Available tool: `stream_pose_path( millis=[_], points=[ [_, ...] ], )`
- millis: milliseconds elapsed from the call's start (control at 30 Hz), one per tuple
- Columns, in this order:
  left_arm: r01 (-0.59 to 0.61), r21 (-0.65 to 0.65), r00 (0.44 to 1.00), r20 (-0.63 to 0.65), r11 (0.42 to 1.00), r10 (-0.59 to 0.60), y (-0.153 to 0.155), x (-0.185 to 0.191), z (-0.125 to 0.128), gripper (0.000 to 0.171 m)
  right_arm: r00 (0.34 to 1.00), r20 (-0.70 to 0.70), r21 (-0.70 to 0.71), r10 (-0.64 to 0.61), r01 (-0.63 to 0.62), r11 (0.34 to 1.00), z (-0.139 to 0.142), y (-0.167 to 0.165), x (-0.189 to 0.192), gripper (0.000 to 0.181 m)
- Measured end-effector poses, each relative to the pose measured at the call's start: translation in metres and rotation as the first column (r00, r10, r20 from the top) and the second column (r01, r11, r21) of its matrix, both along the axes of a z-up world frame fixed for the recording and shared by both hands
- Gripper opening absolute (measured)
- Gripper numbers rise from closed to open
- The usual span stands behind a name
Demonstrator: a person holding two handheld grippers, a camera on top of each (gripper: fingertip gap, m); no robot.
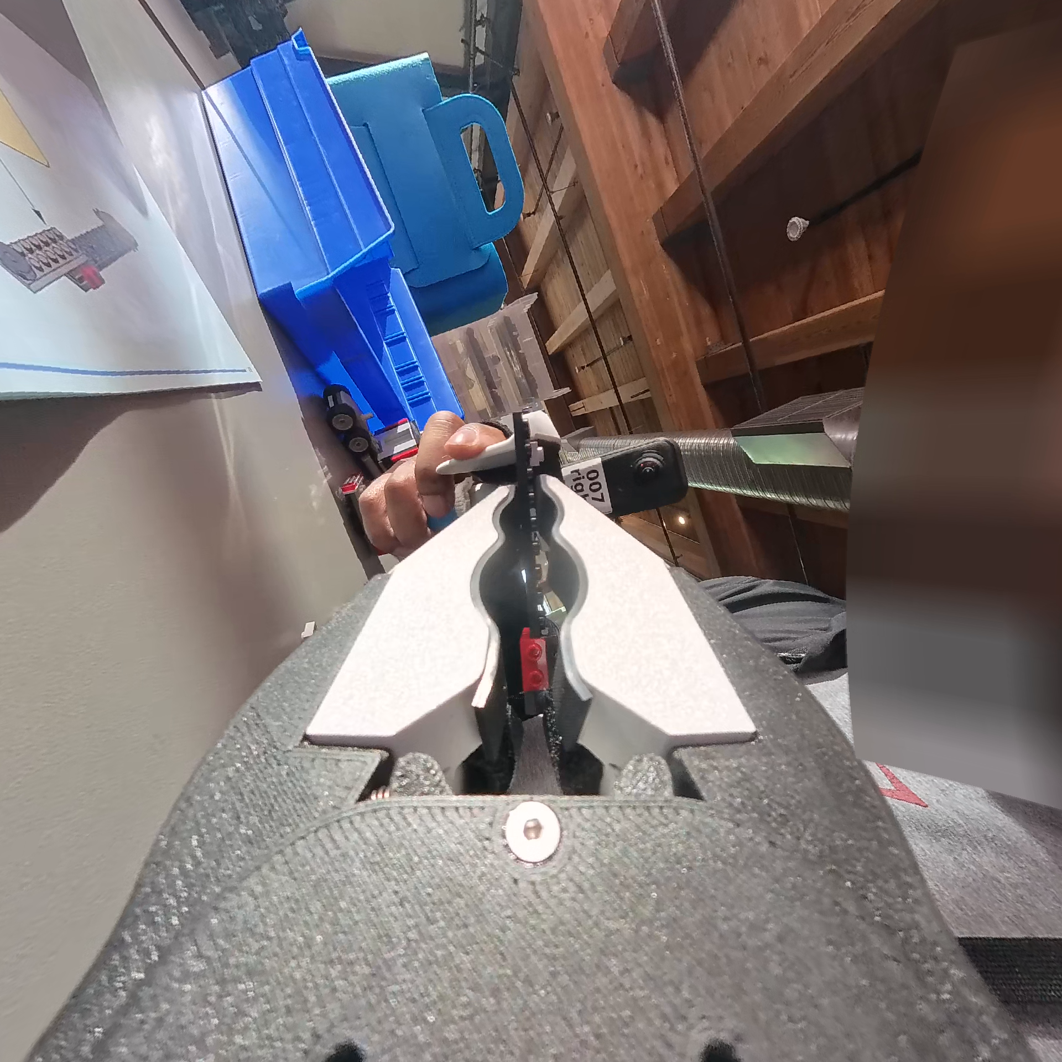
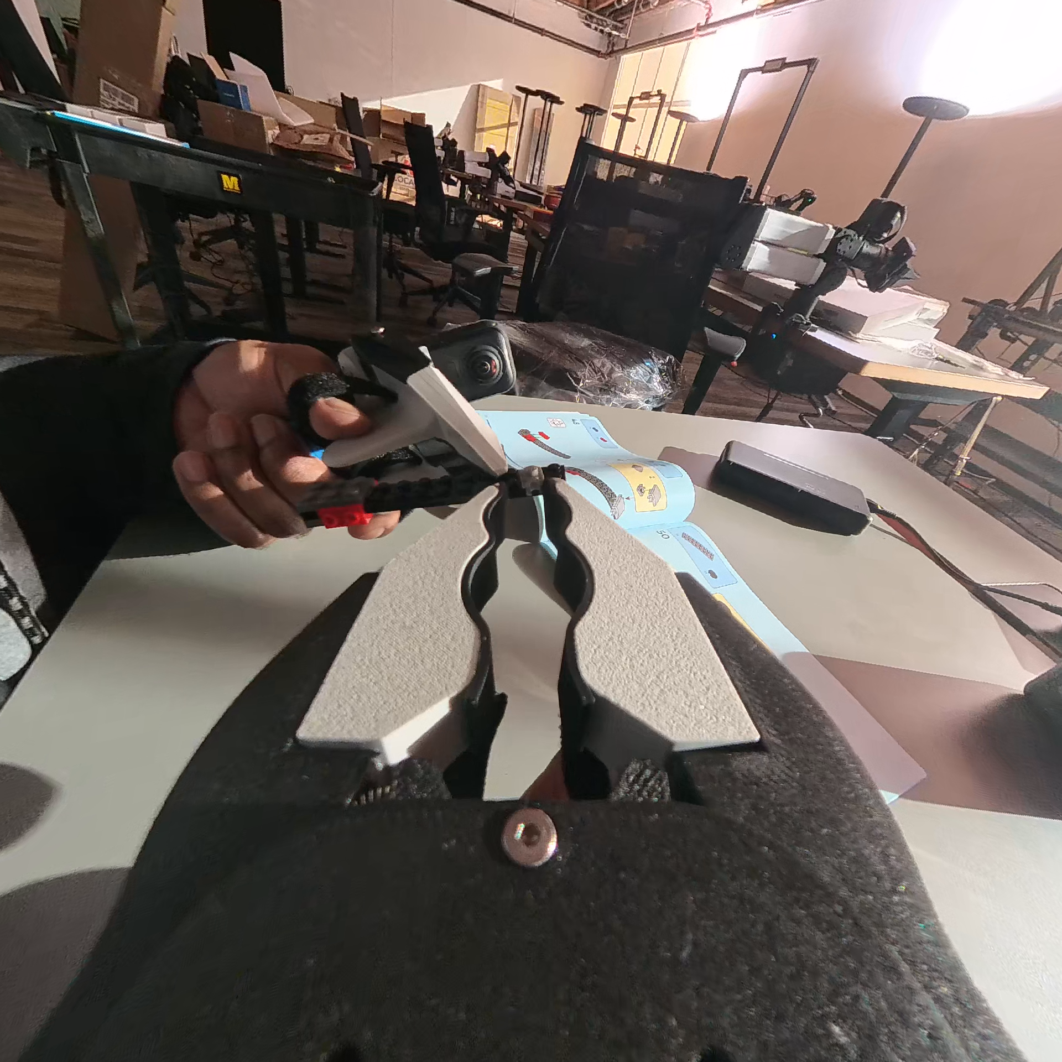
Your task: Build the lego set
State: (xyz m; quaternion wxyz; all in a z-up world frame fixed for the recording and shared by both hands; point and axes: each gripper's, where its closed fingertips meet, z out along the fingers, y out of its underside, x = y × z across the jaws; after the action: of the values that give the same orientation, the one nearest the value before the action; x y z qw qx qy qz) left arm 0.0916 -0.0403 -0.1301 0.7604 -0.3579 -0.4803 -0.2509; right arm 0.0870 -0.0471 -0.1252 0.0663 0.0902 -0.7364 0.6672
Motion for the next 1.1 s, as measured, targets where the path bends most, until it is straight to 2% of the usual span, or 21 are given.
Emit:
stream_pose_path(
  millis=[1100],
  points=[
    [-0.035, 0.016, 0.999, 0.007, 0.999, 0.035, -0.0028, -0.003, 0.0002, 0.004, 0.997, -0.056, -0.017, -0.054, 0.053, 0.998, 0.0003, -0.0018, -0.0015, 0.013]
  ],
)
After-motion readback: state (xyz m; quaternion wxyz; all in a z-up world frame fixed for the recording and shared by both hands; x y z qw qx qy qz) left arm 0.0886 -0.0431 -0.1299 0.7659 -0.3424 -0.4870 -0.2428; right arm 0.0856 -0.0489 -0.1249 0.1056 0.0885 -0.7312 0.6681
